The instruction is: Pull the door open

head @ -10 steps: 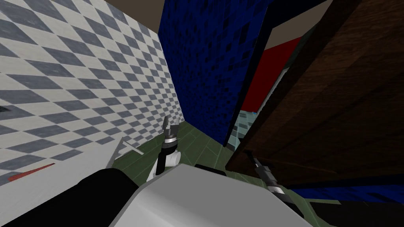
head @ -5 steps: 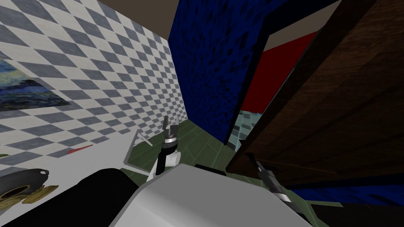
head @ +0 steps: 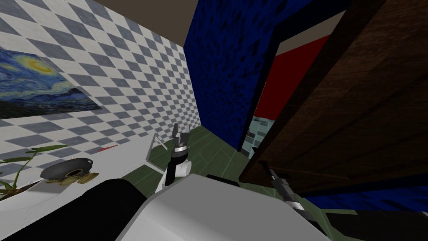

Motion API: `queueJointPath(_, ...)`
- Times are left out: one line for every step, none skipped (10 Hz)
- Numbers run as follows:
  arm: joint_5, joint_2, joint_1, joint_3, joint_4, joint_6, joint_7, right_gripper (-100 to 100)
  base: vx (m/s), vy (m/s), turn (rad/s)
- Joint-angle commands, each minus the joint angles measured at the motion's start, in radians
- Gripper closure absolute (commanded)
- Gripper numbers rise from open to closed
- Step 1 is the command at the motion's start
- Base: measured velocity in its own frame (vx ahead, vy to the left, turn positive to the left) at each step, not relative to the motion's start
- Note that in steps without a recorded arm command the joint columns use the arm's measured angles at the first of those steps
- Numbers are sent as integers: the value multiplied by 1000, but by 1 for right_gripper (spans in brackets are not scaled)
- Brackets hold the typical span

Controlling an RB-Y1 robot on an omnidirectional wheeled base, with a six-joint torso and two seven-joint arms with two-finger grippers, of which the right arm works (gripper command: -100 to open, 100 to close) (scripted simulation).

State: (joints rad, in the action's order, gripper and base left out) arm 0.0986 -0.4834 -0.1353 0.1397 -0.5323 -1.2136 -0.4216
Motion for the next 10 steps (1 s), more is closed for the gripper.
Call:
queueJointPath(-2, 7, -11, 8, -29, 21, 5, 100, -146, -24, 2)
queueJointPath(-1, 9, -9, 10, -35, 28, 9, 100, -96, -29, -3)
queueJointPath(0, 11, -7, 13, -41, 36, 12, 100, -89, -34, 28)
queueJointPath(0, 11, -7, 13, -41, 36, 12, 100, -51, -25, 20)
queueJointPath(1, 14, -5, 15, -47, 43, 16, 100, -42, -13, 11)
queueJointPath(5, 22, 1, 22, -67, 68, 29, 100, -122, -28, 80)
queueJointPath(8, 27, 5, 28, -81, 85, 37, 100, -195, -67, 104)
queueJointPath(10, 33, 10, 33, -96, 103, 46, 100, -215, -111, 77)
queueJointPath(13, 39, 14, 39, -111, 121, 55, 100, -243, -96, 85)
queueJointPath(16, 44, 19, 45, -126, 140, 65, 100, -225, -63, 69)
